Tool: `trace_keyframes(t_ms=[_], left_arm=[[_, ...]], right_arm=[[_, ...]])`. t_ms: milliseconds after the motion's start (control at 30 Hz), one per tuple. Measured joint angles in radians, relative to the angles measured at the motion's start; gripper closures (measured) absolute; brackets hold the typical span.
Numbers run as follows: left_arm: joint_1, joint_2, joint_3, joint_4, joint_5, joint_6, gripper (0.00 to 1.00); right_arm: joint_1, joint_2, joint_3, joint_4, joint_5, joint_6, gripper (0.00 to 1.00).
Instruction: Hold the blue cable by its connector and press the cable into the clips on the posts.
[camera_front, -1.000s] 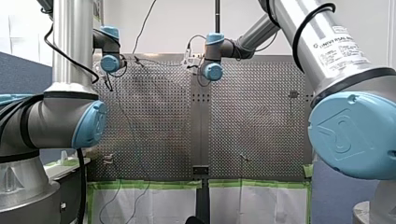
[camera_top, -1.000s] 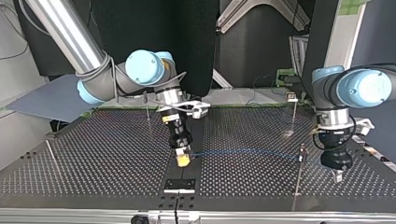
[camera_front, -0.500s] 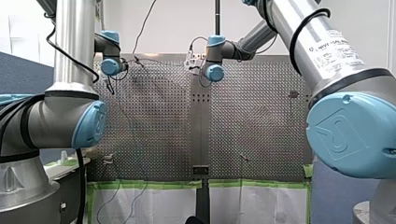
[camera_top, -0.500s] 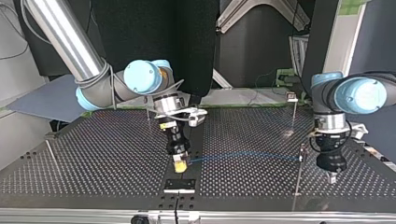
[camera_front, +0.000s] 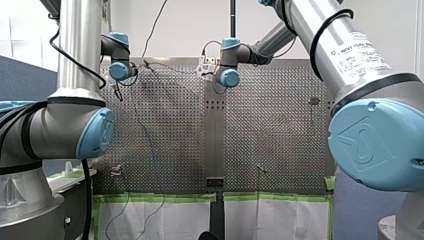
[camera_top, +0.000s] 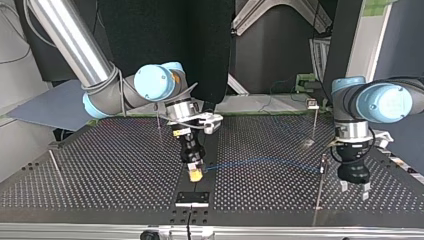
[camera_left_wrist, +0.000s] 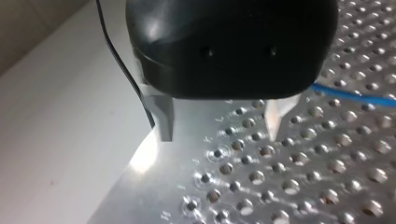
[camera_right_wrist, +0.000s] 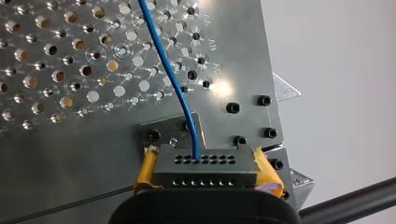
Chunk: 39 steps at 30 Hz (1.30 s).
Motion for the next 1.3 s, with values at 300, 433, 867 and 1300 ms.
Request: trace_keyframes(t_ms=[300,433,867,1300], left_arm=[[-0.006,0.001,-0.001,-0.076,-0.011,0.057,0.0],[-0.014,0.011,-0.01,-0.112,0.022,0.086,0.0],[-0.011,0.113,-0.113,-0.208,0.104,0.064,0.0],[-0.016,0.223,-0.207,-0.306,0.148,0.075,0.0]], right_arm=[[-0.003,0.0,0.0,0.001,0.0,0.002,1.0],[-0.004,0.0,0.0,0.001,0.001,0.002,1.0],[-0.007,0.001,0.0,0.001,0.0,0.002,1.0],[-0.007,0.001,0.0,0.001,-0.001,0.002,1.0]])
